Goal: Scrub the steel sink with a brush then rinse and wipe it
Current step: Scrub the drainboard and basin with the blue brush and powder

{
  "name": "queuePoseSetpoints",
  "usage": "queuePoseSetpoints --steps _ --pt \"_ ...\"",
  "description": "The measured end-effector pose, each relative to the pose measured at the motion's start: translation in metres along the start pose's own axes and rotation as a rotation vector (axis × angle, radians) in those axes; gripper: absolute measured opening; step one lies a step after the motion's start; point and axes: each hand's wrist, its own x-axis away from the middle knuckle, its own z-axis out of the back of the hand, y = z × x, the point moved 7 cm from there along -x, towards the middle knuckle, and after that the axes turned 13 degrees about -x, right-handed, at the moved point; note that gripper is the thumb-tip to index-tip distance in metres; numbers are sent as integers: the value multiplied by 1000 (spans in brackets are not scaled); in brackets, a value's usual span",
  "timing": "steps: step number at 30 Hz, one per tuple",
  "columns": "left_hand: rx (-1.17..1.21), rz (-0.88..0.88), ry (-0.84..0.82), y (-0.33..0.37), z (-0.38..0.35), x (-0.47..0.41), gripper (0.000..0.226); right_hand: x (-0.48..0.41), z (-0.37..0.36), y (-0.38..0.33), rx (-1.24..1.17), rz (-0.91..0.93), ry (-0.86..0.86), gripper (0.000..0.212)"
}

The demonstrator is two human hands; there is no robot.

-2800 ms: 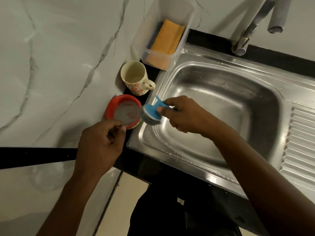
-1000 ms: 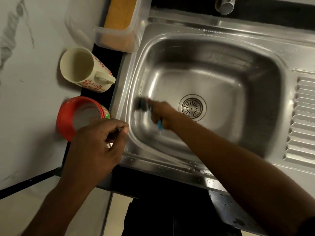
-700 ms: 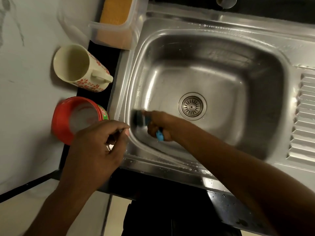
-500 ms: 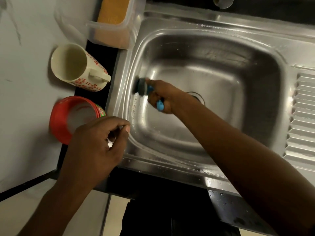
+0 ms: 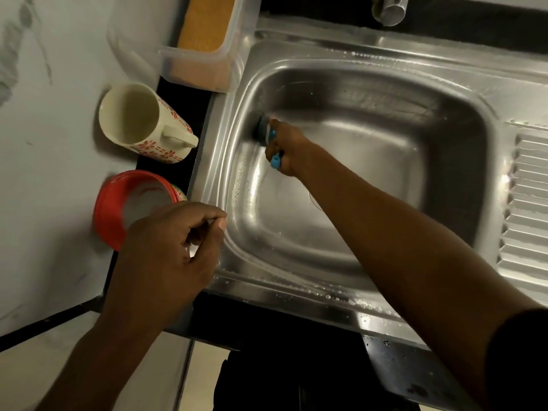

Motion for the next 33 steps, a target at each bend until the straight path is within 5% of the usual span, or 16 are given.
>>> queuePoseSetpoints --steps 3,7,11,17,20,26,29,33 --pt "-8 -5 12 -2 0 5 10 3 18 45 300 58 -41 52" --pt "-10 -20 6 2 -5 4 14 46 47 113 1019 195 -310 60" --pt "-10 -37 -6 5 -8 -2 14 45 32 92 1556 506 -398 57" --pt "-35 -41 -24 7 -12 -1 13 -9 7 -42 1374 725 30 71" --pt "-28 -39 -25 8 -12 0 13 -6 8 -21 1355 699 -54 68" --pt "-18 -46 -36 10 -11 2 17 48 46 110 1766 523 -558 60" --pt "-33 -52 -33 9 -11 2 16 35 27 77 1911 725 -496 59" --pt "-43 -33 -12 6 -9 6 11 13 7 -3 1731 778 -182 62"
